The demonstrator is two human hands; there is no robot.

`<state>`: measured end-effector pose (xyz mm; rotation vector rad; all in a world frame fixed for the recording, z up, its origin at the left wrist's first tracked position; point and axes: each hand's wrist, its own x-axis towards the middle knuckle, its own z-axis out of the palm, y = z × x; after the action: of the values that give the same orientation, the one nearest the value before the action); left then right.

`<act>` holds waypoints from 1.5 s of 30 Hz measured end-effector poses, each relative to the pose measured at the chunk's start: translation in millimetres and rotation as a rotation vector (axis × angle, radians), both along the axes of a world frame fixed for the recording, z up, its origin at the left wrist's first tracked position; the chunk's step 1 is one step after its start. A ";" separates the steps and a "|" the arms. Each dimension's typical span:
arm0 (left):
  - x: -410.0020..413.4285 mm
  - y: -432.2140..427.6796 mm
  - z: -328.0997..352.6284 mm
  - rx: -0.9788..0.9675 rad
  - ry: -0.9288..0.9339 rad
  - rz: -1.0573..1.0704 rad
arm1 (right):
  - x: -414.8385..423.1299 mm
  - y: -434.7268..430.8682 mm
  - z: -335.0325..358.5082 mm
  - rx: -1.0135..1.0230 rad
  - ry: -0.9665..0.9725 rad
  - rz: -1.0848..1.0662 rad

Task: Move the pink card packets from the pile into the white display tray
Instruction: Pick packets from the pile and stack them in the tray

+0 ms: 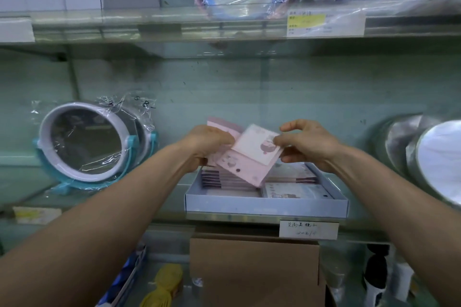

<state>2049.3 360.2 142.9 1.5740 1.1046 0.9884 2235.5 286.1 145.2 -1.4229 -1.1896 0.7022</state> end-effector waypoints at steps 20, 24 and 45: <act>5.1 7.5 -10.2 -0.007 -0.208 0.067 | -51.8 9.3 -22.8 -0.197 -0.785 -0.046; 3.6 8.1 -9.8 -0.016 -0.229 0.062 | -46.6 8.3 -24.0 -0.259 -0.742 0.033; -4.7 -1.0 -6.2 -0.139 -0.272 -0.031 | -46.4 -5.9 -16.8 -0.223 -1.162 -0.142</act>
<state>2044.6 359.2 136.7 1.2989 0.9358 1.0465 2189.1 280.1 128.4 -2.1731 -1.8652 -0.1943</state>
